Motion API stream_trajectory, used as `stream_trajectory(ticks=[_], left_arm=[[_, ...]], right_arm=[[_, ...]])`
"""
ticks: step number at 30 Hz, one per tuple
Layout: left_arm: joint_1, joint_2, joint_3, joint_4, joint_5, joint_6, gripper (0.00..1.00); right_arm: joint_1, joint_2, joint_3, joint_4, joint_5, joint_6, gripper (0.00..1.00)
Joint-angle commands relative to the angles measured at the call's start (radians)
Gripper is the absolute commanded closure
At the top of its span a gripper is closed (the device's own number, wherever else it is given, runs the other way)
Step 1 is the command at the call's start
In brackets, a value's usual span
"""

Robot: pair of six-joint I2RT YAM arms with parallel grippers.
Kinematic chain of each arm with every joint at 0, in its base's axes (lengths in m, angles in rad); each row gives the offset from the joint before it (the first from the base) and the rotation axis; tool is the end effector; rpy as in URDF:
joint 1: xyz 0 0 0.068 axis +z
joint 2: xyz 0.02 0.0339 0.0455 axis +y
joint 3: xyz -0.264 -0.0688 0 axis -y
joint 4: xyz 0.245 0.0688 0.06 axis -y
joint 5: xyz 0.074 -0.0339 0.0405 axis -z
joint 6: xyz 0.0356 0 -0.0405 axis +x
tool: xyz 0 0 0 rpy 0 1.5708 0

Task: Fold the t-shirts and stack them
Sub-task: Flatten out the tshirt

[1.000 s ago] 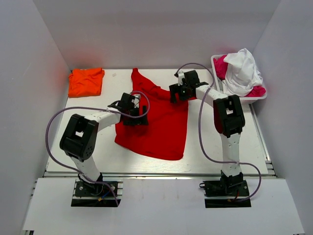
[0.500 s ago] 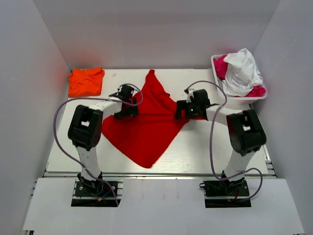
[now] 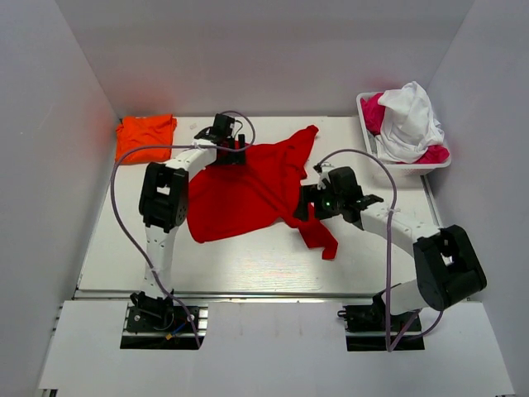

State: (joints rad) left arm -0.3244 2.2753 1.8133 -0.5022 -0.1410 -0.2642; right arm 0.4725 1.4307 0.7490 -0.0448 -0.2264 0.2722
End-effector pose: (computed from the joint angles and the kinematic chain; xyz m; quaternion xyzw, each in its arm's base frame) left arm 0.4749 -0.1544 0.1694 0.0076 0.9522 -0.0221 0.3046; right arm 0.2568 0.1402 0.1949 -0.1367 0.8972 0.2441 0.3417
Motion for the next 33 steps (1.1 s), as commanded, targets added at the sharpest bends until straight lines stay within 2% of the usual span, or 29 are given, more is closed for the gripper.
stream_trajectory(ticks=[1,4,6,7,8,10,11,14,16,17,20,27,33], left_arm=[[-0.004,-0.181,-0.029,-0.045,-0.023,0.019,0.00],[-0.013,-0.380,-0.201,-0.079,-0.094,-0.022,0.00],[-0.013,-0.495,-0.377,-0.123,-0.123,-0.079,0.00],[-0.013,-0.611,-0.437,-0.140,-0.123,-0.151,0.00],[-0.013,-0.670,-0.566,-0.150,-0.134,-0.188,0.00],[-0.013,-0.775,-0.734,-0.159,-0.134,-0.269,0.00],[-0.013,-0.866,-0.777,-0.159,-0.099,-0.270,0.00],[-0.013,-0.994,-0.910,-0.170,-0.069,-0.308,0.00],[-0.022,-1.033,-0.994,-0.161,-0.033,-0.308,0.03],[-0.022,-1.045,-1.018,-0.150,0.030,-0.308,0.03],[-0.033,-1.054,-1.101,-0.099,0.122,-0.297,0.11],[-0.051,-1.019,-1.183,-0.102,0.037,-0.345,0.12],[-0.051,-0.981,-1.149,-0.069,-0.060,-0.379,0.21]], right_arm=[[-0.005,-0.053,0.075,-0.056,0.048,-0.016,0.10],[-0.003,-0.108,0.069,-0.116,0.125,0.021,0.10],[-0.006,-0.162,0.053,-0.222,0.222,0.050,0.10],[-0.005,-0.174,0.046,-0.254,0.264,0.073,0.10],[-0.005,-0.217,0.033,-0.330,0.333,0.091,0.10],[-0.003,-0.245,0.004,-0.371,0.372,0.128,0.10],[-0.006,-0.294,-0.019,-0.407,0.389,0.146,0.10],[-0.008,-0.346,-0.081,-0.425,0.392,0.168,0.10],[-0.005,-0.372,-0.092,-0.441,0.381,0.168,0.10],[-0.005,-0.375,-0.099,-0.455,0.381,0.179,0.10],[-0.008,-0.368,-0.115,-0.466,0.386,0.186,0.10],[-0.006,-0.375,-0.146,-0.428,0.372,0.188,0.10],[-0.006,-0.374,-0.174,-0.408,0.351,0.183,0.10]])
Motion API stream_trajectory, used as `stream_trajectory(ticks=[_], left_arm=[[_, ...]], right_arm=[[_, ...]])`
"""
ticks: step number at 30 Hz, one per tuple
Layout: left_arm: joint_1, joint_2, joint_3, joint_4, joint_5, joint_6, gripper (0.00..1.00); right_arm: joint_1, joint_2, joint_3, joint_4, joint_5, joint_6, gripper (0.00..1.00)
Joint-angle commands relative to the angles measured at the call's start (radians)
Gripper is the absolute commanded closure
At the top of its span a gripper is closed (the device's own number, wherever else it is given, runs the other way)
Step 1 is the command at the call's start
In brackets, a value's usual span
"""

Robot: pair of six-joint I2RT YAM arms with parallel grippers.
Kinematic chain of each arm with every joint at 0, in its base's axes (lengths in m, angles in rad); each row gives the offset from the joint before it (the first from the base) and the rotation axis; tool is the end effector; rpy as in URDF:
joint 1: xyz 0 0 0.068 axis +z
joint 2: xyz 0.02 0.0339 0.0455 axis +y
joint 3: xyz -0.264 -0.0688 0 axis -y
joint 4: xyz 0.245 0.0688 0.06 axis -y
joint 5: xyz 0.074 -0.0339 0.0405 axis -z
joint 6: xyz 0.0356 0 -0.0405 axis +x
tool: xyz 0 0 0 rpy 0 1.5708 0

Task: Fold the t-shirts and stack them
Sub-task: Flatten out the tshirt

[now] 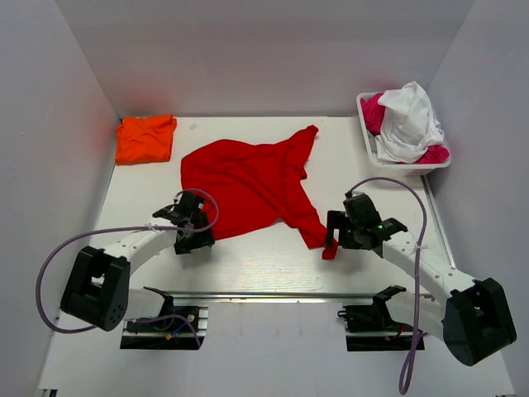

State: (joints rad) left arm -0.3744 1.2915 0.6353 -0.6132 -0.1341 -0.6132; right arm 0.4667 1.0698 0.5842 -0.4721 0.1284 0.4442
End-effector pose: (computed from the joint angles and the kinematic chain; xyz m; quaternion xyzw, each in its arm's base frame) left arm 0.1976 -0.0725 0.1610 -0.1275 0.9782 -0.0127 0.1633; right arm 0.1814 0.0863 0.1944 0.0087 0.9516 0.0775 0.2974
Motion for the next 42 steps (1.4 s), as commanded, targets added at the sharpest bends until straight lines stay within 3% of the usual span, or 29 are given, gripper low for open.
stream_trajectory(ticks=[1,9,12,13,20,26,31,42], left_arm=[[-0.001,0.020,0.029,0.059,-0.067,-0.030,0.24],[-0.001,0.111,0.073,0.082,-0.096,-0.019,0.54],[-0.001,0.111,0.084,0.082,-0.096,-0.019,0.84],[-0.001,0.095,0.084,0.060,-0.096,-0.019,1.00],[-0.001,0.017,0.073,0.059,-0.081,0.001,1.00],[-0.001,-0.015,0.064,0.084,-0.039,0.020,1.00],[-0.001,-0.015,0.064,0.075,-0.039,0.029,1.00],[-0.001,-0.043,0.064,0.075,-0.039,0.029,1.00]], right_arm=[[0.000,-0.017,-0.009,0.021,0.000,0.013,0.10],[0.000,-0.030,-0.046,0.016,-0.016,0.033,0.10],[0.001,-0.037,-0.058,0.009,-0.030,0.033,0.10],[0.001,-0.037,-0.058,0.007,-0.035,0.027,0.10],[0.016,-0.054,-0.086,0.053,-0.165,-0.010,0.15],[0.029,0.022,-0.106,0.122,-0.219,0.021,0.21],[0.039,0.027,-0.116,0.151,-0.197,0.033,0.44],[0.053,0.113,-0.113,0.159,-0.144,0.079,0.45]])
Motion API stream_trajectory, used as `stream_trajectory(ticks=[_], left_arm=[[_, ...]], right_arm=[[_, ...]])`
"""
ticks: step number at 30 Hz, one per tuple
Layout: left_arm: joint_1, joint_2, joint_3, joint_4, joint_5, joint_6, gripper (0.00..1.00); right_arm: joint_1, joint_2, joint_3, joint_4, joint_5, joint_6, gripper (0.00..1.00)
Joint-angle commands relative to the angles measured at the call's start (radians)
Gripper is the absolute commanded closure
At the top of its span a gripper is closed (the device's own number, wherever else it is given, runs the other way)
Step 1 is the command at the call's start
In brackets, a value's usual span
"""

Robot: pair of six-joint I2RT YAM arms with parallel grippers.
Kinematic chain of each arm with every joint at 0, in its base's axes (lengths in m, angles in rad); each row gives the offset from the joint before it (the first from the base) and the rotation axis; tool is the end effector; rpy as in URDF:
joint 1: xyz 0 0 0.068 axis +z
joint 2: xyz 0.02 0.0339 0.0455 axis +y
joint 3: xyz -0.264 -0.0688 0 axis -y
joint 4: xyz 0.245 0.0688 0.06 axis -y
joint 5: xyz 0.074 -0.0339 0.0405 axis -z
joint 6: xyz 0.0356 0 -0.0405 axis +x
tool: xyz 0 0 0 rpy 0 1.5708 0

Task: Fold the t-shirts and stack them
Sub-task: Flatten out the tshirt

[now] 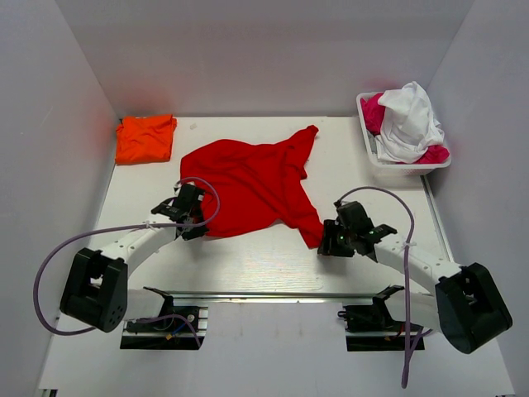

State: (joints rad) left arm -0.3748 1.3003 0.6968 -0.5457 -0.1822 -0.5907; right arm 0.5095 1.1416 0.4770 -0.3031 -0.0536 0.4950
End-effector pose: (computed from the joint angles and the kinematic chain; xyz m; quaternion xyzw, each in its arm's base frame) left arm 0.2162 -0.0781 0.1788 -0.1238 0.9661 -0.0179 0.2259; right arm 0.1755 0.1003 0.1595 -0.0149 0.9545 0.1654 0.2479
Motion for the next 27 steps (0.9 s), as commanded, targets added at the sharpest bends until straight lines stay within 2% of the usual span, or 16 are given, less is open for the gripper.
stream_trajectory(ticks=[1,2,3,4,5,6,8,13,18,21,27], left_arm=[[-0.001,-0.052,0.003,0.007,0.009,0.006,1.00],[-0.001,-0.062,0.003,0.007,0.009,0.006,1.00],[-0.001,-0.062,0.003,0.007,0.009,0.006,1.00],[-0.001,-0.071,0.003,0.007,0.009,0.006,1.00],[-0.001,-0.081,0.003,0.007,0.009,0.006,1.00],[-0.001,-0.081,0.003,0.007,0.009,0.006,1.00],[-0.001,-0.090,0.003,0.007,0.000,0.006,1.00],[-0.001,-0.113,0.003,-0.002,-0.010,0.006,1.00],[-0.001,-0.134,-0.006,-0.002,-0.010,0.006,1.00],[-0.001,-0.134,-0.006,-0.002,-0.010,0.015,1.00],[-0.001,-0.134,0.003,-0.002,0.000,0.015,1.00]], right_arm=[[0.014,0.047,0.000,-0.014,0.043,0.048,0.48],[0.015,0.050,-0.003,-0.019,0.049,0.056,0.52],[0.018,0.055,0.000,-0.024,0.049,0.065,0.63],[0.020,0.073,0.003,-0.049,0.105,0.077,0.70],[0.020,0.090,0.005,-0.056,0.115,0.095,0.74],[0.023,0.098,0.008,-0.076,0.145,0.114,0.87],[0.020,0.134,0.009,-0.097,0.184,0.129,0.99],[0.026,0.127,0.014,-0.111,0.190,0.126,1.00],[0.032,-0.043,0.046,-0.177,0.244,0.059,1.00],[0.031,-0.097,0.080,-0.272,0.293,0.056,1.00],[0.035,-0.226,0.126,-0.327,0.337,0.031,1.00]])
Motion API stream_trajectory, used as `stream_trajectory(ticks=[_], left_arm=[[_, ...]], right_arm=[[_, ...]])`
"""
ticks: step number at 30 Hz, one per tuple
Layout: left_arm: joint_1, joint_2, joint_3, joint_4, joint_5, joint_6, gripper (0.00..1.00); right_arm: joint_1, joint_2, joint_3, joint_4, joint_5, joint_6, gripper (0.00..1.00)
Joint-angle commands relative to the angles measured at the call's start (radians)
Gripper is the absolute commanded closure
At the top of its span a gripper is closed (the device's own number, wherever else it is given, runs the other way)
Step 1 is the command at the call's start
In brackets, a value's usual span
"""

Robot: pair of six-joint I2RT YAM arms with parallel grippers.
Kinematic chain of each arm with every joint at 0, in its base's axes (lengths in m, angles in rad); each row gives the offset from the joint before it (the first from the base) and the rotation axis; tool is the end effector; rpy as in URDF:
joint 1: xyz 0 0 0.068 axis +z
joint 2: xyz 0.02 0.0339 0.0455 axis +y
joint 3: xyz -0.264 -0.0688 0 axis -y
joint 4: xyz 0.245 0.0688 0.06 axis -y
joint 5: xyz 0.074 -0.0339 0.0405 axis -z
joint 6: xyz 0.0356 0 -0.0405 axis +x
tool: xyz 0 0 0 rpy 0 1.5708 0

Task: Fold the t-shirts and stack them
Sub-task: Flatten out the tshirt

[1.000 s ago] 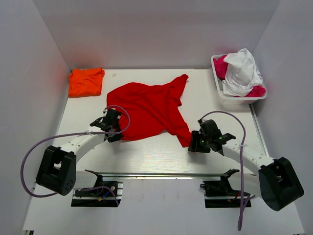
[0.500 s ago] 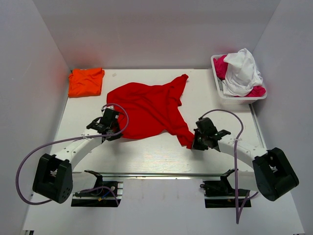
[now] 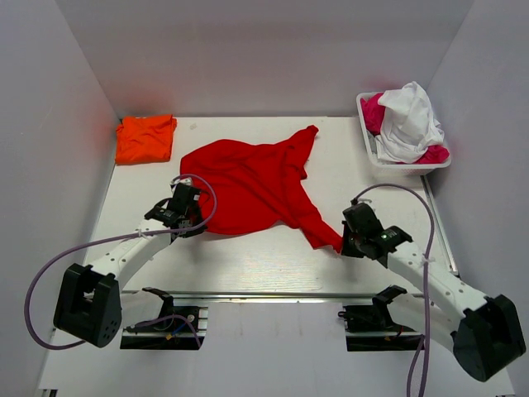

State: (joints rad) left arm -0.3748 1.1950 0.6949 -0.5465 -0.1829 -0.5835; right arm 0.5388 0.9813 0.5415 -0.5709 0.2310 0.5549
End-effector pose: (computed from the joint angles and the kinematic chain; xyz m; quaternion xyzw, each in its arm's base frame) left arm 0.2084 -0.0750 0.1999 -0.1237 0.9541 -0.0407 0.2696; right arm 0.1571 0.0844 0.1909 0.0395 0.9544 0.0482 0.2921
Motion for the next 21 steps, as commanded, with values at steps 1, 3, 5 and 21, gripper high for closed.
stream_trajectory(ticks=[1,3,5,21], left_arm=[[-0.001,-0.029,0.005,-0.001,0.000,0.008,1.00],[-0.001,-0.029,0.005,0.008,0.000,0.008,1.00],[-0.001,-0.029,0.005,0.008,0.000,0.008,1.00],[0.013,-0.201,0.655,-0.006,-0.122,0.125,1.00]], right_arm=[[0.004,-0.090,0.066,-0.058,0.050,-0.038,1.00],[0.004,-0.105,0.078,-0.060,0.042,-0.058,1.00],[0.003,-0.122,0.081,-0.064,0.051,-0.059,1.00],[-0.002,-0.290,0.404,0.551,0.324,-0.318,1.00]])
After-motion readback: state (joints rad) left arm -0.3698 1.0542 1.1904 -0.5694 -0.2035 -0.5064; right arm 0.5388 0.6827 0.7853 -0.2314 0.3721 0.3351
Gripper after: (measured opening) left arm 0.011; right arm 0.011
